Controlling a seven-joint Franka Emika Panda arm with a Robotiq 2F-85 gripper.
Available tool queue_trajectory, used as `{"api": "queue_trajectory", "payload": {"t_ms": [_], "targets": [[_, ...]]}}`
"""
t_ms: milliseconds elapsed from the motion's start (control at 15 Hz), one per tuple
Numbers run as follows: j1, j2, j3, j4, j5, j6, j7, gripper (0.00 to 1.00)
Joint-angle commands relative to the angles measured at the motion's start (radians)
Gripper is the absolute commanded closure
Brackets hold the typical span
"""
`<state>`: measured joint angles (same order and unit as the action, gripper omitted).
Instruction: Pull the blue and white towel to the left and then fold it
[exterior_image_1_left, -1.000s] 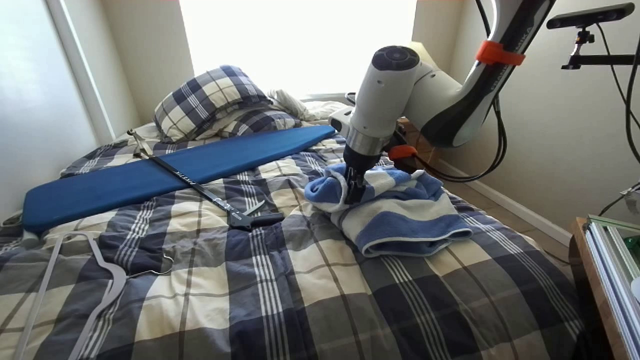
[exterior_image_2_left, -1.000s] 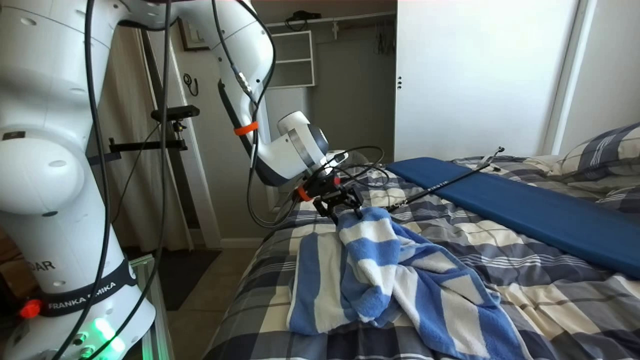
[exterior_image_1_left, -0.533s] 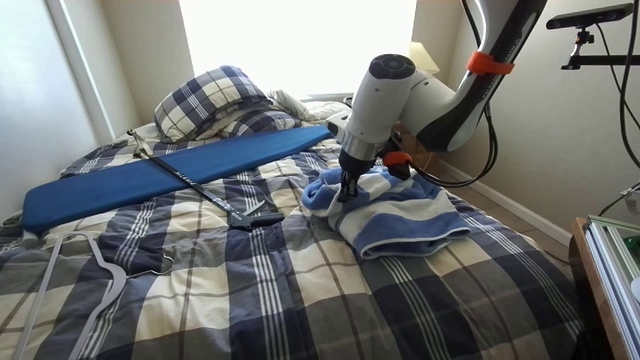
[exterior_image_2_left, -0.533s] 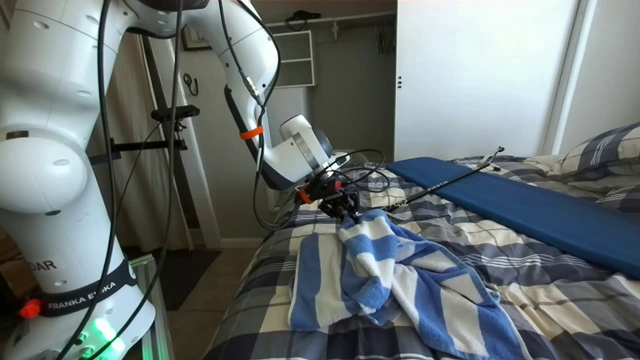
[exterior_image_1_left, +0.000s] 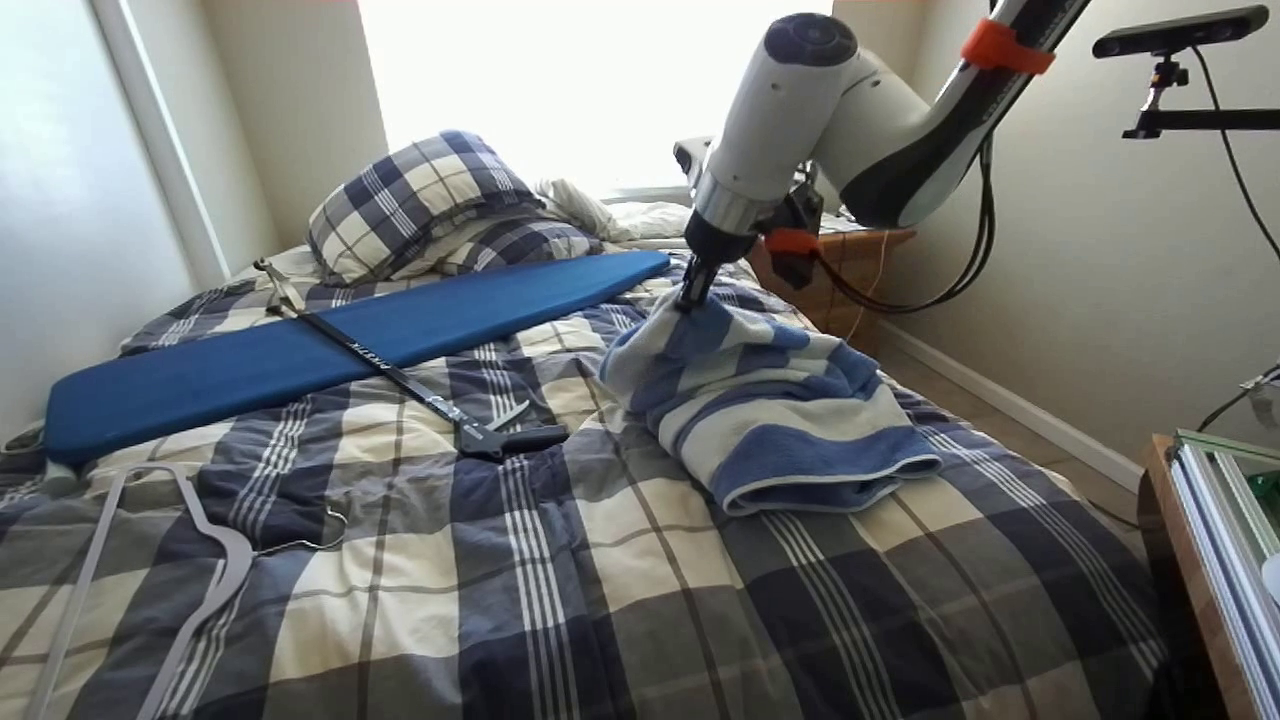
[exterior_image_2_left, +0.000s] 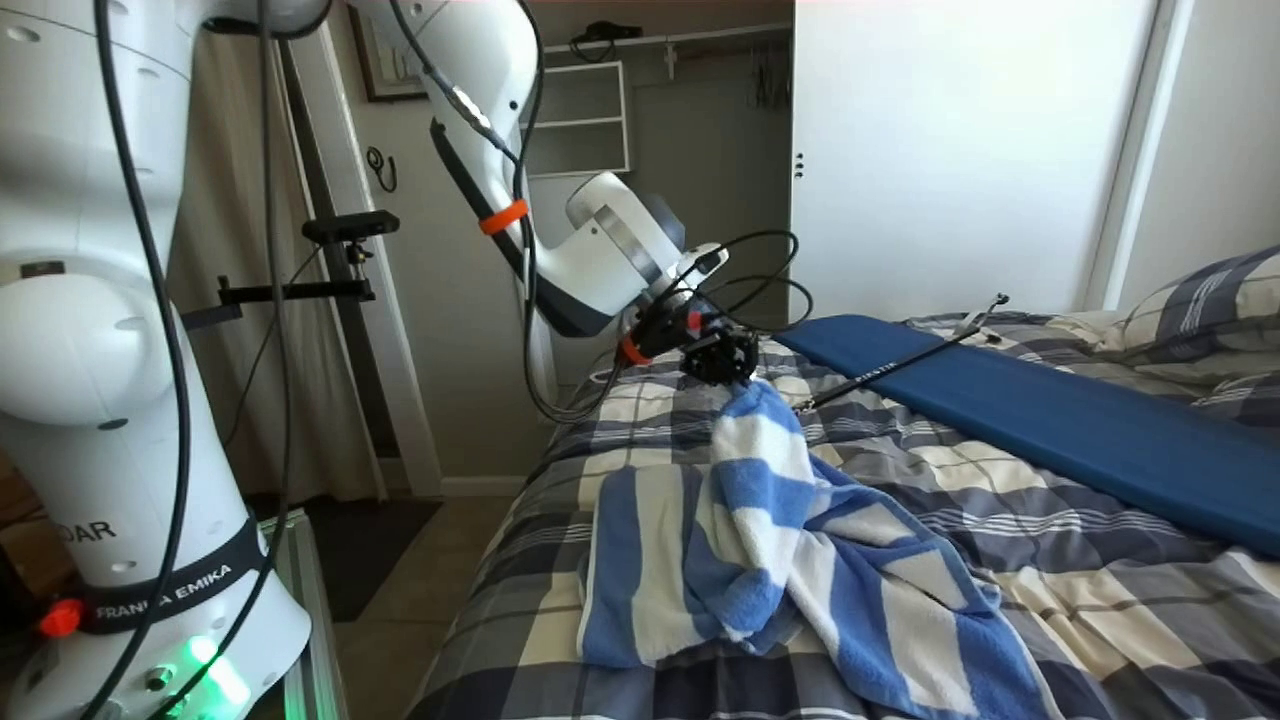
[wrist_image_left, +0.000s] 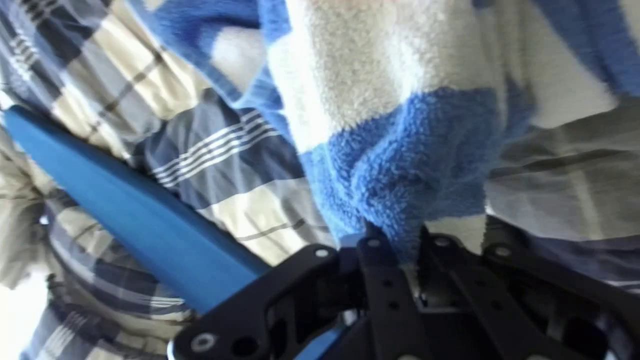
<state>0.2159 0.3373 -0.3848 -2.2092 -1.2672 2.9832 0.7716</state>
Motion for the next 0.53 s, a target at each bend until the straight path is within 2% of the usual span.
{"api": "queue_trajectory", "payload": {"t_ms": [0,333,400,467], "targets": [[0.009,-0.161,-0.114,-0.036,-0.148,-0.076,0.133,0.97],[-0.035,-0.259,-0.244,-0.052,-0.335,-0.178,0.338,0.97],[-0.027,-0.200,-0.216,-0.020,-0.242,-0.129,0.232,0.97],[-0.035,-0.208,-0.230,-0.024,-0.253,-0.129,0.241,0.89]]}}
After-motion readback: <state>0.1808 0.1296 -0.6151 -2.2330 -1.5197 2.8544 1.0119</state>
